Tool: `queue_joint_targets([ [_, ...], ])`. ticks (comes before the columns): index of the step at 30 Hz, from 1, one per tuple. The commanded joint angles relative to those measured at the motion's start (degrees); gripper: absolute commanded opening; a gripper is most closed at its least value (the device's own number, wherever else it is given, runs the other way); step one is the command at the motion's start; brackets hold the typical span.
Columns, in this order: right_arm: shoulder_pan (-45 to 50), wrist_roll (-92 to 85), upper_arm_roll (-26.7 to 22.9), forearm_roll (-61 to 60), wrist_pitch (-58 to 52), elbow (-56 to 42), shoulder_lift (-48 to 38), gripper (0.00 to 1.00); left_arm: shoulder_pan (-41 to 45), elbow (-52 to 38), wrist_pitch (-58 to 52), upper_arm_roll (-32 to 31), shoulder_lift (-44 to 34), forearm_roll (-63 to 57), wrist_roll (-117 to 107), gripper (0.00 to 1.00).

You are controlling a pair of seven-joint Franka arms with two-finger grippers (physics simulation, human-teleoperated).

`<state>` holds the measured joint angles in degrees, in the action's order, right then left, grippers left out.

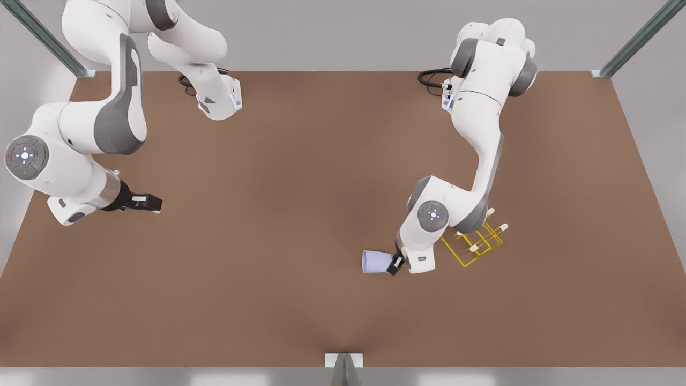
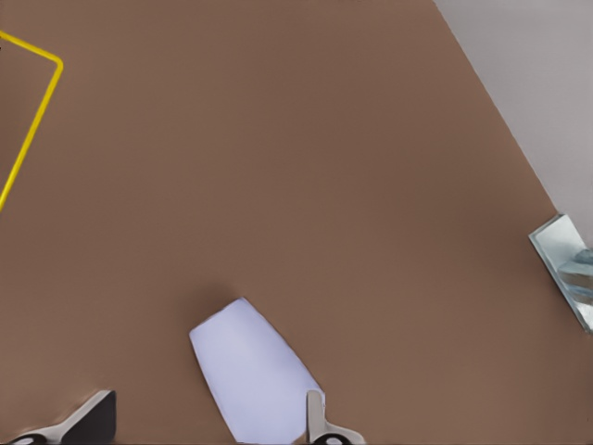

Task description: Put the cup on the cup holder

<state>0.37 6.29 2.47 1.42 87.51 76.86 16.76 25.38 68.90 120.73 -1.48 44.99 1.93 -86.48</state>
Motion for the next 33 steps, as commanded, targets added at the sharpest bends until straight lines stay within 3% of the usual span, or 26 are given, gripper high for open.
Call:
queue_joint_targets([
  [1,0.16,-3.83,-0.01,0.96,-1.11,-0.13,0.2,1.0,0.55,-0.52,12.77,-0.1,1.5,0.35,-83.67,1.0],
  [7,-0.1,-3.56,0.34,0.69,-1.2,-2.95,2.4,1.0,-0.24,0.45,14.89,-0.19,5.28,-0.17,-78.67,1.0],
  [13,-0.28,-4.35,0.17,0.6,-1.55,-3.12,2.22,1.0,-0.06,2.12,9.96,-2.56,5.28,-0.09,-61.09,1.0],
  [22,-0.37,-4.18,-0.19,0.69,-1.11,-3.03,2.49,1.0,-1.12,2.03,11.37,-4.23,6.51,0.26,-37.27,1.0],
  [33,-0.37,-4.27,-0.01,0.6,-1.2,-3.12,2.49,1.0,-0.94,1.59,11.89,-4.32,10.12,0.26,-35.86,1.0],
])
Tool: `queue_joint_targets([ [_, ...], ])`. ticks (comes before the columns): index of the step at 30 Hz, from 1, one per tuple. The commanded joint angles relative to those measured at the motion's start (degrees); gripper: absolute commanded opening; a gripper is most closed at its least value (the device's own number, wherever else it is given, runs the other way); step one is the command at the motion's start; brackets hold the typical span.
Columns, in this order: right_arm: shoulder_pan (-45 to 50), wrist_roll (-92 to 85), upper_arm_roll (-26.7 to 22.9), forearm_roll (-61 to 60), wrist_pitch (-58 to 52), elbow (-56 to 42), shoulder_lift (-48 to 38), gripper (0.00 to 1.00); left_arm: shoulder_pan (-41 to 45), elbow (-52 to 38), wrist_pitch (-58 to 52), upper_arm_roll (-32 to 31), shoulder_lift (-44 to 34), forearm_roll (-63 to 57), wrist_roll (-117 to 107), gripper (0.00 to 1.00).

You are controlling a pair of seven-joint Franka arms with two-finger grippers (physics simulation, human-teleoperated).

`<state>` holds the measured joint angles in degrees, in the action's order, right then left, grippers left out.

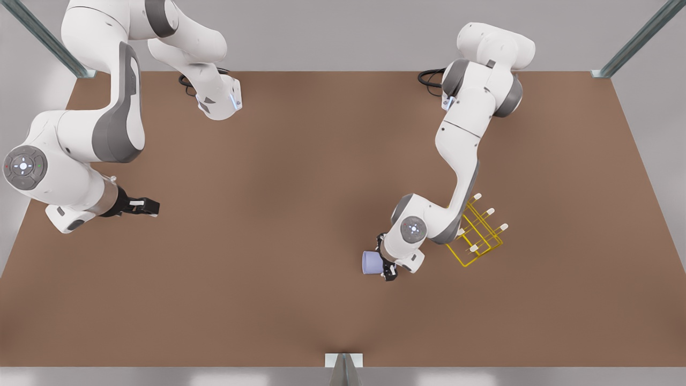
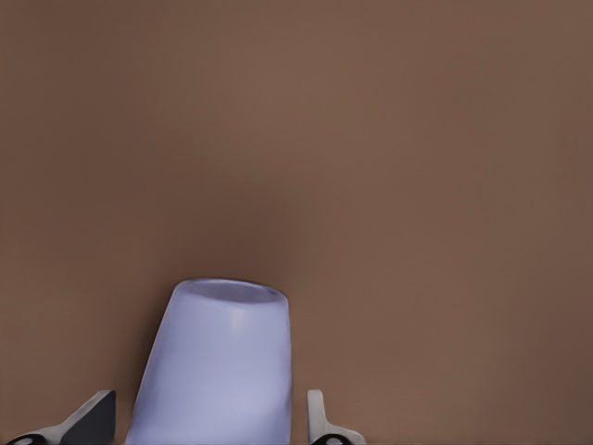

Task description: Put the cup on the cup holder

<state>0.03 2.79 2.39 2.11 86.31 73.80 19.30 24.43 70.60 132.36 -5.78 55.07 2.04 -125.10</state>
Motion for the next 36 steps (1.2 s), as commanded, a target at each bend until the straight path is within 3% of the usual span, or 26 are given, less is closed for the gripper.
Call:
queue_joint_targets([
  [1,-0.03,-0.86,-0.01,-0.09,0.0,-0.06,-0.05,1.0,0.0,0.06,1.66,-0.02,0.13,0.25,2.67,1.0],
  [11,-0.03,-0.86,-0.01,-0.09,0.0,0.03,0.21,1.0,0.44,0.42,4.39,-0.9,2.59,0.16,1.97,1.0],
  [14,-0.03,-0.86,-0.1,0.0,0.0,0.03,0.21,1.0,0.26,0.5,4.39,-0.9,2.5,0.51,1.96,0.84],
  [23,-0.03,-0.86,-0.01,-0.09,0.0,0.03,0.48,1.0,0.27,0.42,3.87,-0.9,2.59,1.56,2.4,0.86],
  [25,-0.03,-0.86,-0.01,-0.09,0.0,0.03,0.48,1.0,-0.09,-0.29,-4.47,-0.72,-0.66,3.5,2.4,0.86],
  [28,-0.03,-0.86,-0.01,-0.09,0.0,0.12,0.56,1.0,0.7,-0.2,-27.51,3.14,-10.33,-1.33,2.05,0.86],
  [29,-0.03,-0.86,-0.01,-0.09,0.09,0.12,0.56,1.0,9.65,1.2,-31.45,15.5,-12.61,-1.69,2.84,0.86],
  [30,-0.03,-0.86,-0.01,-0.09,0.09,0.03,0.56,1.0,27.93,6.73,-36.82,39.33,-14.46,-1.07,5.3,0.86],
  [31,-0.03,-0.86,-0.01,-0.09,0.09,0.12,0.56,1.0,39.44,12.09,-37.79,52.52,-14.9,-1.16,7.85,0.86],
  [32,-0.03,-0.86,-0.01,-0.09,0.09,0.12,0.65,1.0,49.3,19.39,-37.44,61.93,-14.29,-3.26,11.01,0.86],
  [34,-0.03,-0.86,-0.1,-0.09,0.09,0.12,0.56,1.0,57.47,25.81,-38.32,68.26,-11.92,-18.47,11.28,0.86],
  [36,-0.03,-0.86,-0.01,-0.09,0.09,0.12,0.65,1.0,62.84,26.17,-42.88,71.96,-9.19,-23.13,13.91,0.86],
])
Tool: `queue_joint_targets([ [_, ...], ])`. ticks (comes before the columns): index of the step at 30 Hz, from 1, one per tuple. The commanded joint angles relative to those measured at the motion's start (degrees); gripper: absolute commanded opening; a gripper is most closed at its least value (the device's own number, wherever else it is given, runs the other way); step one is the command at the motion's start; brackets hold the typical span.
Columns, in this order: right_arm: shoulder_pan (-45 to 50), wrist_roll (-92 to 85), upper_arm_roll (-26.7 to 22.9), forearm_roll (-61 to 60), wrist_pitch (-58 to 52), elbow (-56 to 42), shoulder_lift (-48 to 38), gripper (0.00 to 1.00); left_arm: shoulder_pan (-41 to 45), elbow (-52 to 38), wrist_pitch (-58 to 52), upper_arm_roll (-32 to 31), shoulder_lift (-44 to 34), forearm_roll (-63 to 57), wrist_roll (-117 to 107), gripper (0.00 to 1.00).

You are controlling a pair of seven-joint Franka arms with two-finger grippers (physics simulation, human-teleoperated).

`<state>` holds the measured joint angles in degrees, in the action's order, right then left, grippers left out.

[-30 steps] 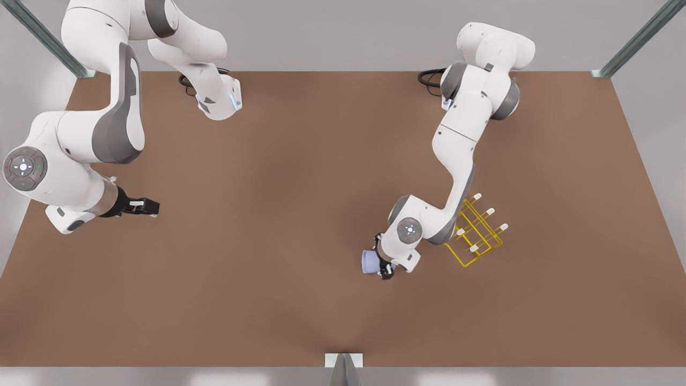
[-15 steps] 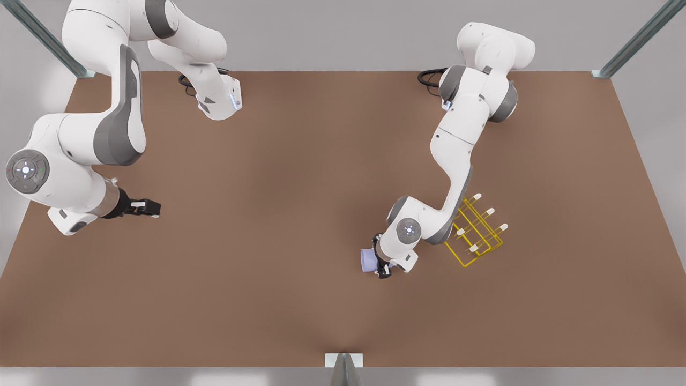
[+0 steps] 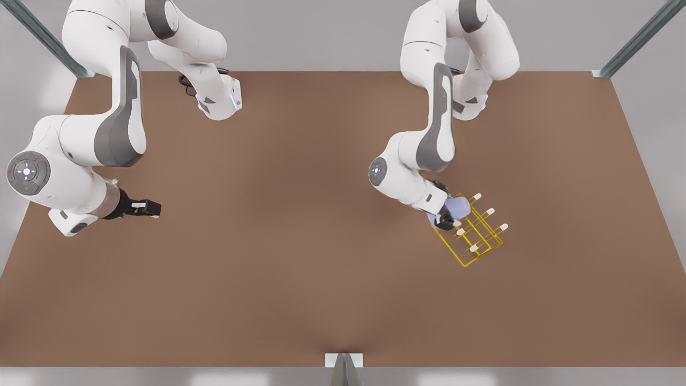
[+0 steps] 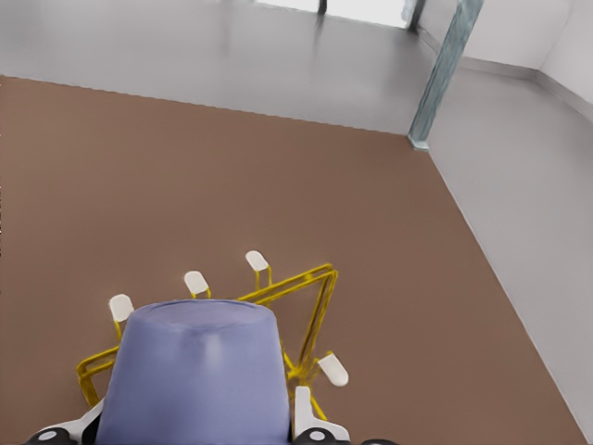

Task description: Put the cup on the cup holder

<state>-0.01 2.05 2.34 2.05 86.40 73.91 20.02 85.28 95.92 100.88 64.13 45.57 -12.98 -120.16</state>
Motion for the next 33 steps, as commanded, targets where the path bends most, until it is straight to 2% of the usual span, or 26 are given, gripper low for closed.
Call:
queue_joint_targets([
  [1,0.01,-0.03,0.03,-0.03,0.0,-0.08,-0.07,1.0,4.02,0.49,-13.95,2.05,2.5,-10.48,8.98,0.86],
  [5,0.01,-0.03,0.03,-0.03,0.08,-0.26,0.37,1.0,4.81,0.05,-15.8,0.65,6.1,-17.77,9.07,0.86],
  [7,0.01,-0.03,0.03,-0.03,0.08,-0.34,0.37,1.0,3.5,-1.44,-14.92,0.3,10.85,-18.48,8.19,0.86],
  [11,0.01,-0.03,0.03,0.05,0.08,-0.26,0.37,1.0,-0.11,-2.06,-15.72,-5.68,15.07,-18.31,5.99,0.86],
  [21,0.1,0.67,-0.06,0.14,0.08,-0.43,0.28,1.0,-4.59,-3.37,-14.92,-11.57,15.33,-17.95,0.46,0.86],
  [31,-0.7,0.5,-0.06,0.05,0.08,-0.61,0.37,1.0,-7.14,-6.54,-14.66,-11.66,16.65,-17.87,-4.29,0.87],
  [33,-0.7,0.5,-0.06,0.05,0.08,-0.69,0.37,1.0,-7.14,-6.54,-14.66,-11.66,16.65,-17.87,-4.2,1.0],
])
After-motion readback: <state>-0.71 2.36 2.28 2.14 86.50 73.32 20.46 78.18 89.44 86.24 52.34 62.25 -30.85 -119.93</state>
